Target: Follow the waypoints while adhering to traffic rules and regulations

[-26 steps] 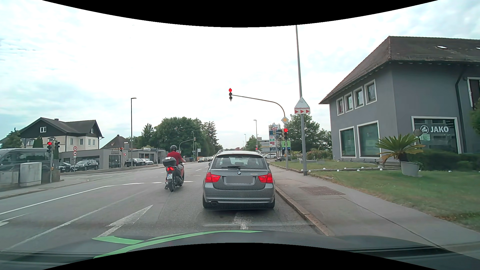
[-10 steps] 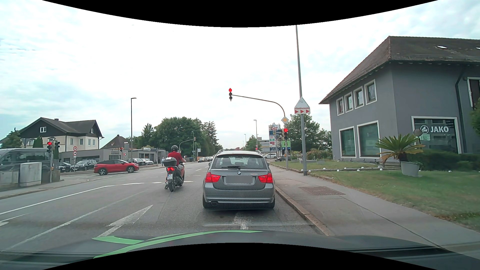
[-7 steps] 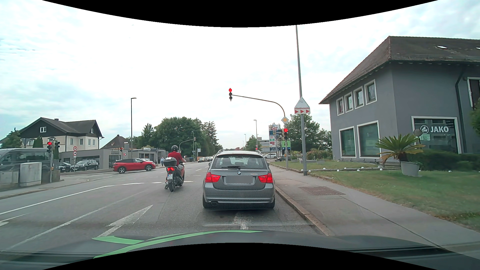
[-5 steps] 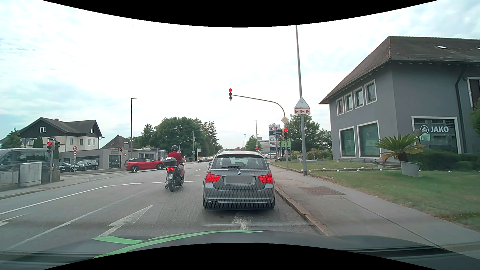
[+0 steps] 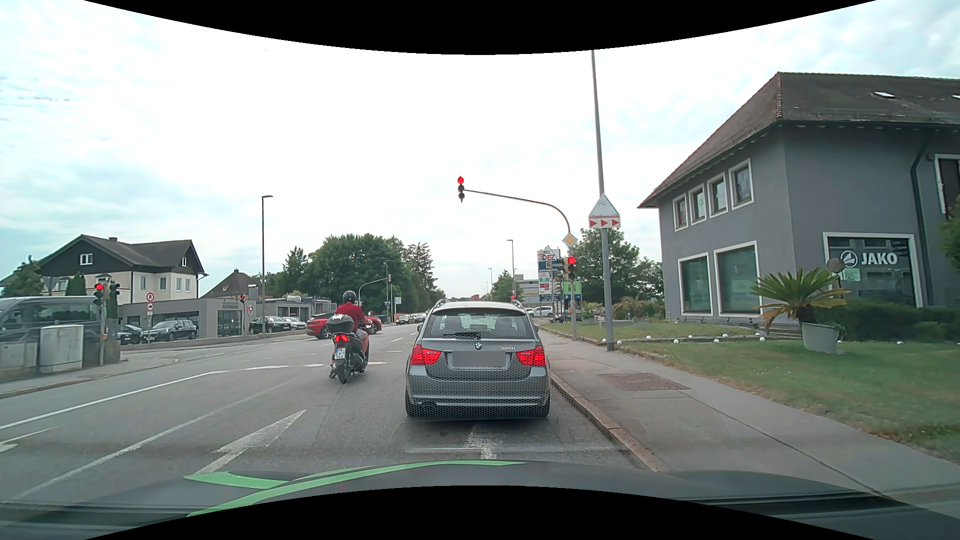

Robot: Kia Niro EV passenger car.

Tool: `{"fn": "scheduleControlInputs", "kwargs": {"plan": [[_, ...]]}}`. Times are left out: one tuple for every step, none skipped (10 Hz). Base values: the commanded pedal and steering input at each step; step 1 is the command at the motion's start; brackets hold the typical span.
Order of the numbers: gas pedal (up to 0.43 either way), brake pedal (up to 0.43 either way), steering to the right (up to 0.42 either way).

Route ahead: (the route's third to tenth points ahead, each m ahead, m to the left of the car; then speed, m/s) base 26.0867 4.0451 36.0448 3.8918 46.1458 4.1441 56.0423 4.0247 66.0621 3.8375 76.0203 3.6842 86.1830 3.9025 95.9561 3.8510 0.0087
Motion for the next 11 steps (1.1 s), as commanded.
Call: {"fn": "scheduleControlInputs", "kwargs": {"plan": [[0.000,0.220,0.001],[0.000,0.226,0.001],[0.000,0.226,0.001],[0.000,0.226,0.001],[0.000,0.226,0.001],[0.000,0.226,0.001],[0.000,0.226,0.001],[0.000,0.226,0.001],[0.000,0.226,0.001],[0.000,0.226,0.001],[0.000,0.226,0.001]]}}
